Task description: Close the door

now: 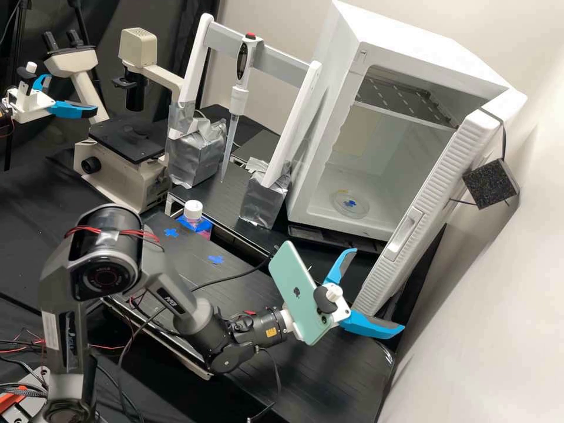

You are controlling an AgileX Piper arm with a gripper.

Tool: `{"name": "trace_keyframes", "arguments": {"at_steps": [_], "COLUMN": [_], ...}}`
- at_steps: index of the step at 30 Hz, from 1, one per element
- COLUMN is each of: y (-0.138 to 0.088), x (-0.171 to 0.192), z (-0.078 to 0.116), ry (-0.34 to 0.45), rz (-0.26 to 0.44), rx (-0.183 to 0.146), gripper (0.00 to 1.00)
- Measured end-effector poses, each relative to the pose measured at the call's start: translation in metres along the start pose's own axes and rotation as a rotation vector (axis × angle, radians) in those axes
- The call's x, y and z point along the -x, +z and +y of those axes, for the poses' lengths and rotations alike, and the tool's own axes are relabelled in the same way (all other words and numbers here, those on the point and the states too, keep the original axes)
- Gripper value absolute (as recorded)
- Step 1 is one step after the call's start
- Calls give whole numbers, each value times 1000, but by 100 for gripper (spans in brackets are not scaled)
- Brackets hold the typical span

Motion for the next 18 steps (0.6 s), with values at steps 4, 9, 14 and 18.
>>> {"name": "trace_keyframes", "arguments": {"at_steps": [4,9,14,18], "y": [1,2,-2,-11], "x": [-10,-15,-15,-6], "z": [-5,-17,-22,-24], "ry": [-29,-108,-135,-147], "rz": [21,46,61,67], "rx": [-5,-4,-27,-46], "gripper": [100,100,100,100]}}
